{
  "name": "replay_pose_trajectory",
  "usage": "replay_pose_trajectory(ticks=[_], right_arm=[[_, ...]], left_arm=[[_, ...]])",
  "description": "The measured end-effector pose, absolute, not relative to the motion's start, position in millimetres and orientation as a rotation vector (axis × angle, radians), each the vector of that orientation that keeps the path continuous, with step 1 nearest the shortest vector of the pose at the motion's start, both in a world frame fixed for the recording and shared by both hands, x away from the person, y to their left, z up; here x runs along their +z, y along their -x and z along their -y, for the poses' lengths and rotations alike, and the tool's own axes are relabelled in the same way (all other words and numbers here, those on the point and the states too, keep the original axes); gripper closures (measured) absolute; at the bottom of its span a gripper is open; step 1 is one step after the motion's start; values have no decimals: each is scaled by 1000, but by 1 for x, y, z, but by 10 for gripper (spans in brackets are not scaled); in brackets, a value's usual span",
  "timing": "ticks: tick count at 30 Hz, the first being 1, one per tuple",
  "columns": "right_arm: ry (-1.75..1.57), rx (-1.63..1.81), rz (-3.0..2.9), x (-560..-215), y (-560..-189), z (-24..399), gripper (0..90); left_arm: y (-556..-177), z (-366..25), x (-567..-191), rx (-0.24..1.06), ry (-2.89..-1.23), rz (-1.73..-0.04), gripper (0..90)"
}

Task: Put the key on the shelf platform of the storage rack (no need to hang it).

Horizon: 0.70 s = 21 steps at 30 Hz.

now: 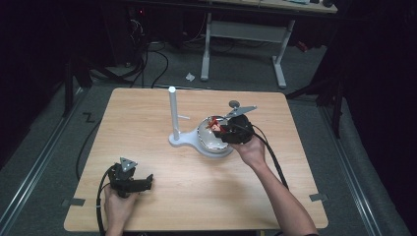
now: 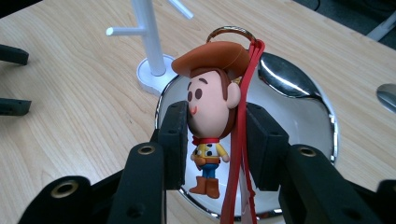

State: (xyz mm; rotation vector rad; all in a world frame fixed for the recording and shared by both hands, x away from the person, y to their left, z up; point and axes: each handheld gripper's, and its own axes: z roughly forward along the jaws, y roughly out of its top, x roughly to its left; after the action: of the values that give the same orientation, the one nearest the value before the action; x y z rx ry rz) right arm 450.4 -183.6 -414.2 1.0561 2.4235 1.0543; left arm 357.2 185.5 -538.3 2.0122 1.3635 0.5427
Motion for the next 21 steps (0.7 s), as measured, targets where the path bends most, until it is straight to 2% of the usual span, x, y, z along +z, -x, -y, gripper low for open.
replay_pose_trajectory(ticks=[21], right_arm=[[-1094, 951, -2445, -440, -469, 171, 631]], left_arm=[[-357, -186, -538, 543, -2011, -1365, 22]])
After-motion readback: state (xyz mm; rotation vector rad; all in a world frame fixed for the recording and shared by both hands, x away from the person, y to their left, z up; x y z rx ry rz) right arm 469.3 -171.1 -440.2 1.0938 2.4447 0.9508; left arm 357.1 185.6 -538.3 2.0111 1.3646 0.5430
